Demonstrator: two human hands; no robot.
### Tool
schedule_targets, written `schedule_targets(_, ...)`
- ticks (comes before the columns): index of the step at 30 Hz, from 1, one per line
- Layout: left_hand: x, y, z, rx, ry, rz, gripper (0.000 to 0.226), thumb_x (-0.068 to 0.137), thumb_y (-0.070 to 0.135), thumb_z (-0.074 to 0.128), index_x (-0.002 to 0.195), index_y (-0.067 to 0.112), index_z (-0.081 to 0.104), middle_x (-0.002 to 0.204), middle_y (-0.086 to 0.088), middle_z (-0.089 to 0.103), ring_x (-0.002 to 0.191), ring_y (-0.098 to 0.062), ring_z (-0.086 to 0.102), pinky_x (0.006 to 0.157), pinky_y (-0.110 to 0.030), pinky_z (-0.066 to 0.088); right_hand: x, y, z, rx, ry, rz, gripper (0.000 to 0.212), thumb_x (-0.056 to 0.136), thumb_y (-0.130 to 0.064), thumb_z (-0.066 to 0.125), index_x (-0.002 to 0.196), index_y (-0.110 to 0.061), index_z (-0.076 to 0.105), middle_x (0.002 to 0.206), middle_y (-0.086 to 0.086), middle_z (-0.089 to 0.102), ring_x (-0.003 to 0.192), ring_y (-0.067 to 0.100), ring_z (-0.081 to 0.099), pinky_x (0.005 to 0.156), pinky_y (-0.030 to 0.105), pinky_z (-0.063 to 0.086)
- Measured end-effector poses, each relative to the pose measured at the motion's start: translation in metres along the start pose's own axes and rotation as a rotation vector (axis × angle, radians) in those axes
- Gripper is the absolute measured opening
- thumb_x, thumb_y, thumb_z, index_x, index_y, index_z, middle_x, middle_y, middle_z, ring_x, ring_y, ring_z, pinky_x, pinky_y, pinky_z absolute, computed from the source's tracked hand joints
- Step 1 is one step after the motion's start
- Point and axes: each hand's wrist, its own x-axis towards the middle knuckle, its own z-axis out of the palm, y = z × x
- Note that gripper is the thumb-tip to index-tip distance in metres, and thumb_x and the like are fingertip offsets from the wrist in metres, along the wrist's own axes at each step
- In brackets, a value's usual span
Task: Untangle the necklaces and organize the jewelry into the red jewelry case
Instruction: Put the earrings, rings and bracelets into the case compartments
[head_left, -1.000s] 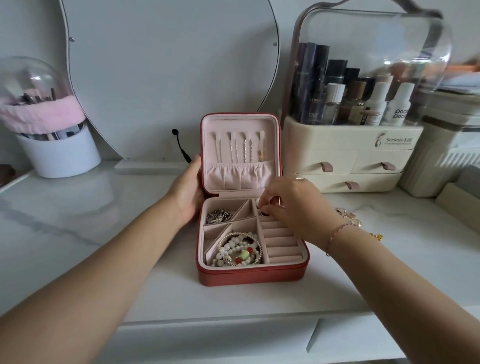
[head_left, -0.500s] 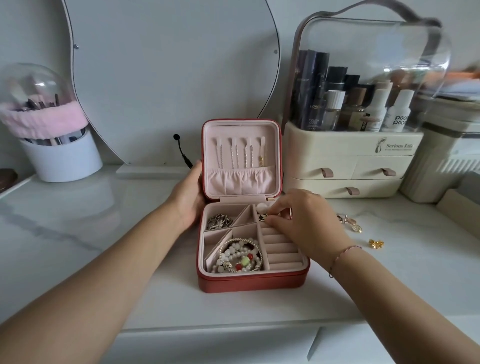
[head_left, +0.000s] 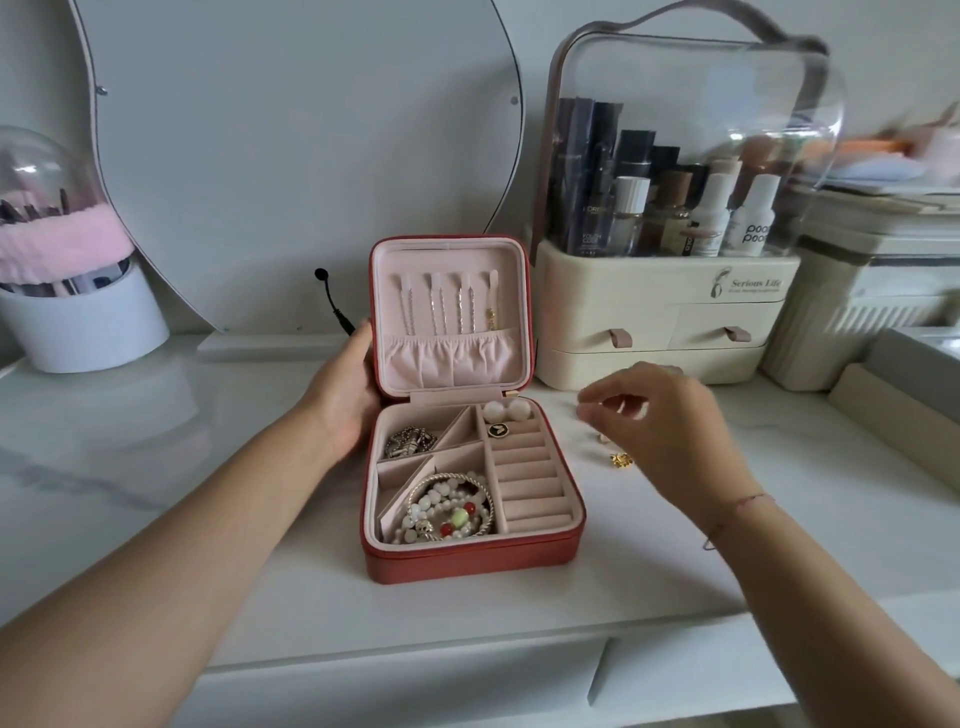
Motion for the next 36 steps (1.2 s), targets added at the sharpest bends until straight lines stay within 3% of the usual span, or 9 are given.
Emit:
schedule_targets(4, 0.001, -0.001, -0.001, 0.028, -0.009, 0.017, 0.046, 0.097, 0.051, 0.040, 0.124, 0.021, 0.064, 0.120, -0.003, 0.068, 0.112, -0.021, 0.064, 0.100, -0.038, 0.047, -0.007, 0.036, -0.026, -0.099, -0.032, 0.080, 0.005, 0.079, -0.017, 0.074, 0.081, -0.022, 0.074, 0.079, -0.007, 0.065, 0.071, 0.003, 0.054, 0.064, 0.007, 0.037)
schedule_targets(9, 0.001, -0.002, -0.002, 0.068, 0.014, 0.040, 0.043, 0.097, 0.052, 0.041, 0.119, 0.024, 0.066, 0.116, -0.001, 0.070, 0.110, -0.020, 0.065, 0.101, -0.040, 0.046, -0.009, 0.057, -0.023, -0.264, -0.184, 0.095, 0.015, 0.080, -0.023, 0.072, 0.094, -0.029, 0.074, 0.082, -0.009, 0.057, 0.087, 0.013, 0.048, 0.083, 0.037, 0.041)
schedule_targets(16, 0.003, -0.002, -0.001, 0.041, 0.018, 0.017, 0.044, 0.097, 0.052, 0.040, 0.118, 0.024, 0.066, 0.117, -0.001, 0.070, 0.111, -0.021, 0.064, 0.101, -0.039, 0.046, -0.005, 0.057, -0.017, -0.347, -0.176, 0.057, 0.017, 0.079, -0.043, 0.070, 0.094, -0.035, 0.071, 0.083, -0.011, 0.055, 0.091, 0.011, 0.045, 0.075, 0.027, 0.022)
schedule_targets(23, 0.008, -0.005, -0.005, 0.023, -0.014, 0.017, 0.046, 0.096, 0.053, 0.043, 0.126, 0.023, 0.063, 0.123, -0.003, 0.067, 0.115, -0.023, 0.062, 0.105, -0.043, 0.043, -0.008, 0.055, -0.015, -0.361, -0.166, 0.031, 0.012, 0.081, -0.037, 0.069, 0.090, -0.029, 0.071, 0.086, -0.011, 0.059, 0.091, 0.013, 0.052, 0.076, 0.028, 0.024)
schedule_targets(26, 0.010, -0.005, -0.008, 0.046, -0.005, 0.015, 0.048, 0.097, 0.054, 0.041, 0.126, 0.022, 0.062, 0.123, -0.003, 0.067, 0.116, -0.023, 0.061, 0.107, -0.044, 0.041, -0.009, 0.050, -0.024, -0.299, -0.088, 0.006, 0.009, 0.081, -0.029, 0.071, 0.089, -0.025, 0.072, 0.080, -0.015, 0.060, 0.087, 0.013, 0.057, 0.079, 0.029, 0.031)
schedule_targets(30, 0.011, -0.006, -0.008, 0.046, -0.010, 0.028, 0.047, 0.096, 0.053, 0.042, 0.126, 0.023, 0.063, 0.122, -0.002, 0.068, 0.115, -0.022, 0.062, 0.106, -0.043, 0.042, -0.003, 0.022, -0.022, -0.044, -0.059, -0.060, 0.014, 0.078, -0.016, 0.074, 0.091, -0.020, 0.073, 0.077, -0.014, 0.065, 0.077, 0.004, 0.061, 0.074, 0.008, 0.039)
schedule_targets(36, 0.007, -0.004, -0.005, 0.003, -0.006, 0.011, 0.047, 0.094, 0.053, 0.047, 0.126, 0.024, 0.062, 0.121, -0.003, 0.068, 0.115, -0.024, 0.063, 0.103, -0.042, 0.045, 0.009, -0.013, 0.016, -0.021, -0.167, -0.201, 0.014, 0.078, -0.020, 0.075, 0.087, -0.018, 0.065, 0.074, -0.014, 0.061, 0.069, 0.000, 0.057, 0.066, 0.006, 0.040)
